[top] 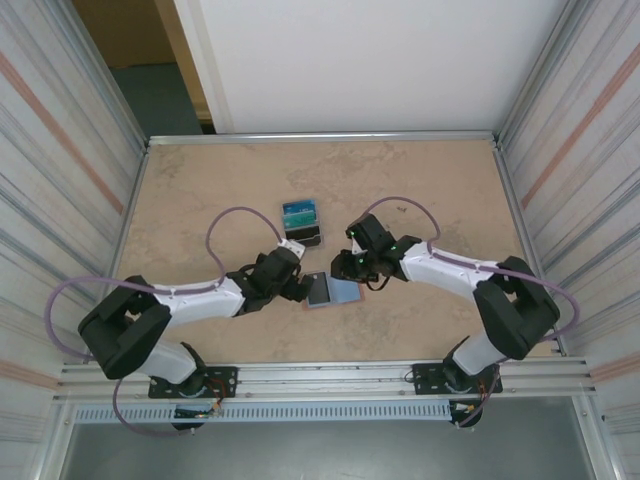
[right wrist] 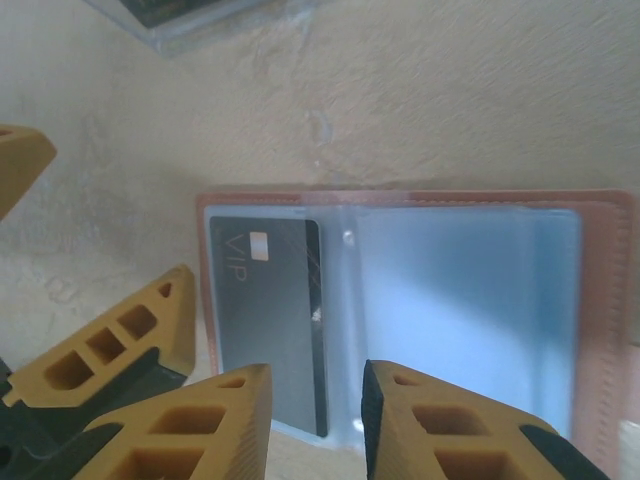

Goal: Take the credit cards out of the card holder

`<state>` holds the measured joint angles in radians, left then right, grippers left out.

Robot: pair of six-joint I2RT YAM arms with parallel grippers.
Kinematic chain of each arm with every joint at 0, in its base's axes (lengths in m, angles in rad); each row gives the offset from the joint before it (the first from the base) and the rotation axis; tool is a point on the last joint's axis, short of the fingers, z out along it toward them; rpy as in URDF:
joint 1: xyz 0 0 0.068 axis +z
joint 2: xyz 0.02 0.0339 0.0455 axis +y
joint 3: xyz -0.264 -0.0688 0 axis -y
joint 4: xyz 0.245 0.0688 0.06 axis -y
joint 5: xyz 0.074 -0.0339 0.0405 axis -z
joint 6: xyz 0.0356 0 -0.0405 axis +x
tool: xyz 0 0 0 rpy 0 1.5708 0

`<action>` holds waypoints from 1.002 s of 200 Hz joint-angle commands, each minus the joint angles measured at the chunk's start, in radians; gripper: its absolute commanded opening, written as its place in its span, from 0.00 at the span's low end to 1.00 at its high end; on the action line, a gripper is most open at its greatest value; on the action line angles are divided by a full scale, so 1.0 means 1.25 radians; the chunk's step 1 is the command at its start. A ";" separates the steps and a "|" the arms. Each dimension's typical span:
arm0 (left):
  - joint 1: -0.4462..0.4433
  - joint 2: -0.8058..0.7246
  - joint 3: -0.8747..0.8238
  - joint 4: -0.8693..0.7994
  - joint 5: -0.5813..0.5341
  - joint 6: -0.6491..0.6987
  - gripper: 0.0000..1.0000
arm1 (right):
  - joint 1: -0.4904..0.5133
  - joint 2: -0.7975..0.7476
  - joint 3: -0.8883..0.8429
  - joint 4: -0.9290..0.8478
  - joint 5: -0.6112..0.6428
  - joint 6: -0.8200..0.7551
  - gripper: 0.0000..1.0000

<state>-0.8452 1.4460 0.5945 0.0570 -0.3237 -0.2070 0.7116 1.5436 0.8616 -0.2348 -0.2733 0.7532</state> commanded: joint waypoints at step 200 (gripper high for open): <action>-0.041 0.064 0.035 -0.046 -0.052 -0.014 0.99 | -0.026 0.145 -0.059 0.213 -0.182 0.073 0.11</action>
<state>-0.8841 1.5070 0.6212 0.0494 -0.3664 -0.2138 0.6895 1.7073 0.8108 -0.0311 -0.4404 0.8108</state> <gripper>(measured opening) 0.987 0.119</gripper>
